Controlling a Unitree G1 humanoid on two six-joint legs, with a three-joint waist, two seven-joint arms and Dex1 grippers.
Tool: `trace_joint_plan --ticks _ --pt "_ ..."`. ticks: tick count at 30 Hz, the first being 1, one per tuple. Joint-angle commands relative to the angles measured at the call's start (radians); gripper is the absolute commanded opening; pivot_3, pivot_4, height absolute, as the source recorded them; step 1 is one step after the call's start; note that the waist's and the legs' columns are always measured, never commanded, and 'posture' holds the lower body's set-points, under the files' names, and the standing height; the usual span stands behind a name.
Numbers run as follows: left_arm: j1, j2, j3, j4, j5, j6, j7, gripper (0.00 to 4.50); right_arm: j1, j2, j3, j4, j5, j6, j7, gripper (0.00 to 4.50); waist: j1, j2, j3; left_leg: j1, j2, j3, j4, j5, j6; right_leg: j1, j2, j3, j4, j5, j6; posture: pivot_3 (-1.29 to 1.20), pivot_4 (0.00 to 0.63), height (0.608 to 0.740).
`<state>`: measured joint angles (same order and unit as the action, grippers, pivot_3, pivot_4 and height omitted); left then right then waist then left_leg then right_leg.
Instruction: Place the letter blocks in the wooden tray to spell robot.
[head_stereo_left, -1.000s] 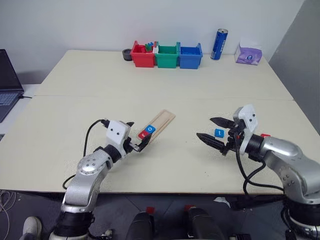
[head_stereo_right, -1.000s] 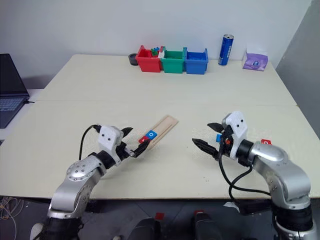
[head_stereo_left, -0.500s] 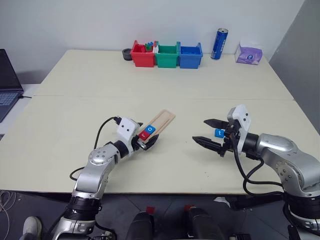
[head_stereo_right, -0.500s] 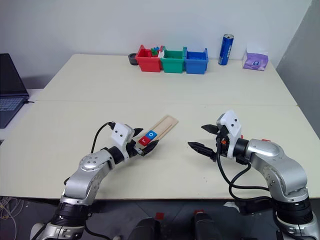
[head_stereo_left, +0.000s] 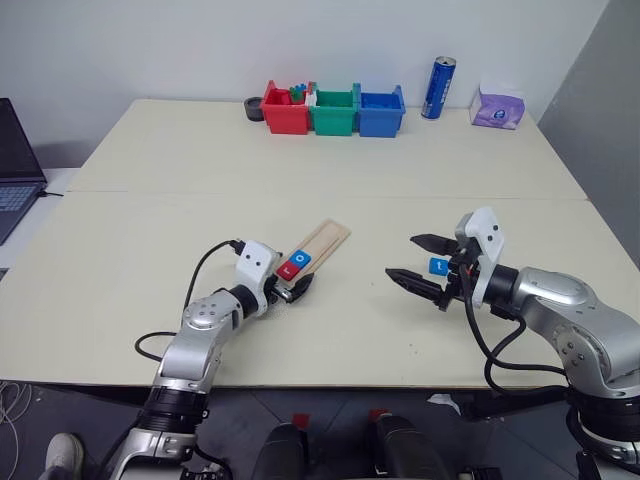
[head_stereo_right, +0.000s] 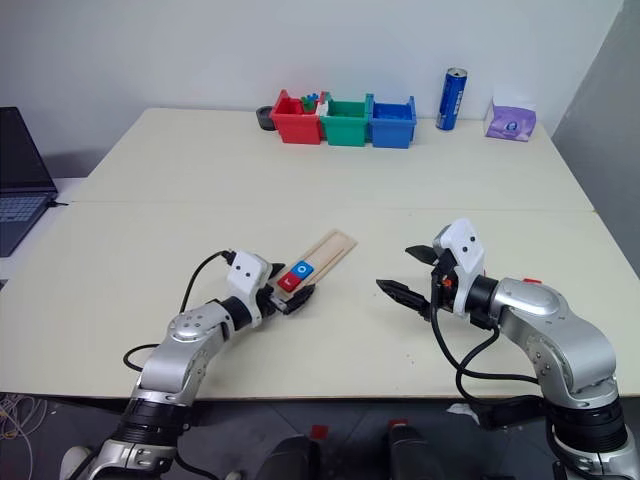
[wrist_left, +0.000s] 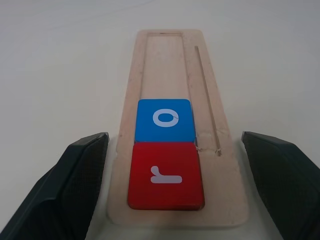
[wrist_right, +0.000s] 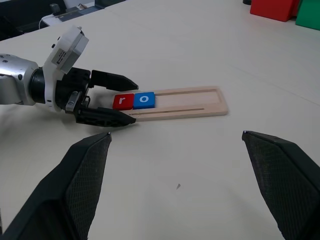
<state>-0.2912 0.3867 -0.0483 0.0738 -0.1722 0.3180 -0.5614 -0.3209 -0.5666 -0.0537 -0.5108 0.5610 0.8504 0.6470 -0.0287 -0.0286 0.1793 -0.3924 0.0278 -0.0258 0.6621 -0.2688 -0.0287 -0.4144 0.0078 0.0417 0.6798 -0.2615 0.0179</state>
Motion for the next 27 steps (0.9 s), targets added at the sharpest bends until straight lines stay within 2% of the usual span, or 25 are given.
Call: trace_joint_plan --ticks 1,15,20,27 --pt "-0.016 -0.001 -0.007 0.005 0.007 -0.007 -0.013 4.50 -0.010 0.003 -0.011 -0.049 0.027 -0.003 -0.016 4.46 0.000 0.000 0.000 0.000 0.000 0.000 0.000 0.000 0.000 0.000 0.000 0.000 0.000 0.000 0.000 0.00 0.150 0.740" --pt "-0.017 0.013 -0.011 0.066 0.036 -0.016 -0.028 4.50 -0.021 0.007 -0.010 -0.042 0.040 0.003 -0.038 4.46 0.000 0.000 0.000 0.002 0.000 0.000 0.000 0.000 0.000 0.002 0.000 0.000 0.000 0.000 0.000 0.00 0.150 0.740" --pt "-0.010 0.015 0.000 0.056 0.020 -0.019 -0.047 3.40 -0.021 0.004 -0.010 -0.041 0.045 0.001 -0.039 4.50 -0.001 0.000 0.000 0.003 0.000 0.000 0.000 0.000 0.000 0.003 0.000 0.000 0.000 0.000 0.000 0.00 0.150 0.740" --pt "-0.018 0.038 0.006 0.060 0.019 -0.048 -0.077 3.40 -0.010 -0.002 -0.011 -0.045 0.051 0.002 -0.034 4.50 -0.002 0.000 0.000 0.003 0.000 0.000 0.000 0.000 0.000 0.003 0.000 0.000 0.000 0.000 0.000 0.00 0.150 0.740"
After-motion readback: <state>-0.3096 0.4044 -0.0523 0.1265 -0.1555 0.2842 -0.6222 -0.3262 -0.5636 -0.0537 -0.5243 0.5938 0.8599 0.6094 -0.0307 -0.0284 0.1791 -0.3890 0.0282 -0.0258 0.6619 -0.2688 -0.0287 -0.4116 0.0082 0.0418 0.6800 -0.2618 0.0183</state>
